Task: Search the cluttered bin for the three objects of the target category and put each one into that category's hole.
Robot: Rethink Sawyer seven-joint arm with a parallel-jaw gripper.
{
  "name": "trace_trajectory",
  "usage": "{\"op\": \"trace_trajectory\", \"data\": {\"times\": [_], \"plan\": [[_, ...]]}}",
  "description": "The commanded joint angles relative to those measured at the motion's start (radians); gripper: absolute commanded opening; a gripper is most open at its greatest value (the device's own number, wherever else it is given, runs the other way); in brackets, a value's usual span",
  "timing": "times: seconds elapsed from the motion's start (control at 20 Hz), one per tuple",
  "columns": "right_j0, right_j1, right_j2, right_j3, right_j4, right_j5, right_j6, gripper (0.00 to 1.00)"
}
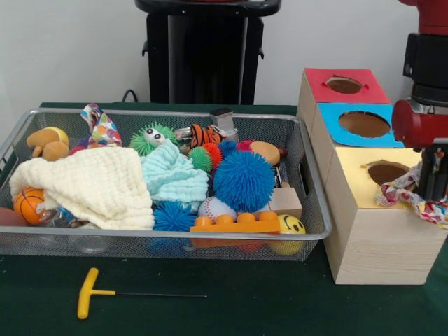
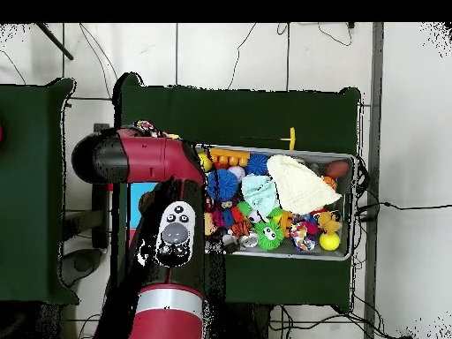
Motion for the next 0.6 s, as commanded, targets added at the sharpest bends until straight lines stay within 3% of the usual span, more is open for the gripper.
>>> {"op": "trace_trajectory", "data": {"times": [0.05, 0.6], "plan": [[-0.06, 0.026, 0.113, 0.138, 0.008, -0.058, 0.164, 0.0], [-0.092, 0.001, 0.119, 0.172, -0.019, -0.026, 0.127, 0.0]]}}
